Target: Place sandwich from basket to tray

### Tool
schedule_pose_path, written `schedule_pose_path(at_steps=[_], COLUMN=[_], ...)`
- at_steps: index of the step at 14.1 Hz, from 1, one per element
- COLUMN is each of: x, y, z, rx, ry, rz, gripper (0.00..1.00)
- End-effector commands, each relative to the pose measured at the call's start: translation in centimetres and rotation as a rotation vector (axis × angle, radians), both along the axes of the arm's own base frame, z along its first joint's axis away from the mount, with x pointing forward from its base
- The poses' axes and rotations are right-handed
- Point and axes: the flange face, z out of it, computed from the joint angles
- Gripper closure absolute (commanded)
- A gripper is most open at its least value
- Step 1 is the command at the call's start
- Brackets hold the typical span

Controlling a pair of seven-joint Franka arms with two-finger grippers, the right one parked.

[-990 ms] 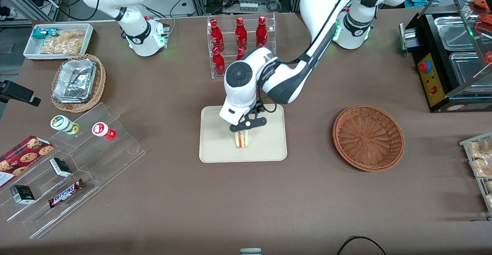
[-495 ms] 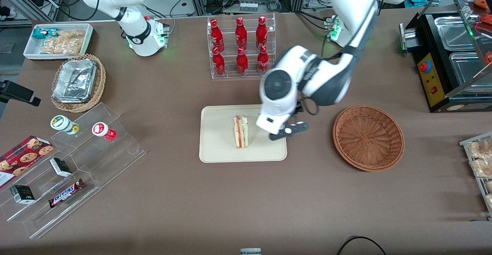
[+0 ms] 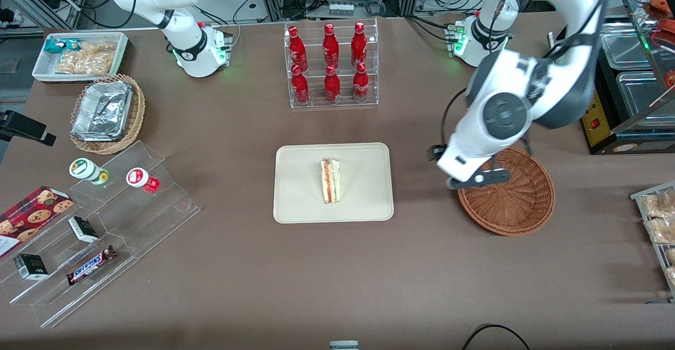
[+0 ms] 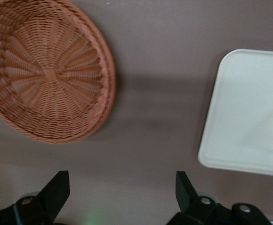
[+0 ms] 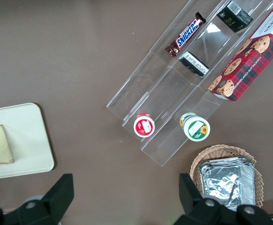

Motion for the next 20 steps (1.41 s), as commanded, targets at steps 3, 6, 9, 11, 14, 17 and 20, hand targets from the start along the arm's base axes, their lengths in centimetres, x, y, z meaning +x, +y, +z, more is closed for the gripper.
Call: schedule_pose_path(at_steps=[3, 6, 9, 11, 14, 17, 20], x=[-3.7, -4.8, -5.5, -4.7, -3.1, -3.0, -0.2], y=[9.5, 12.8, 18.2, 19.5, 20.1, 20.3, 20.0], z=[5.4, 9.1, 11.7, 13.9, 16.4, 17.7, 16.9], rx=[-0.037, -0.026, -0.038, -0.045, -0.048, -0.049, -0.084], ry=[0.037, -0.005, -0.013, -0.062, -0.124, -0.151, -0.147], rz=[-0.105, -0.137, -0.166, -0.167, -0.119, -0.107, -0.096], gripper=[0.00, 0.00, 0.00, 0.00, 0.00, 0.00, 0.00])
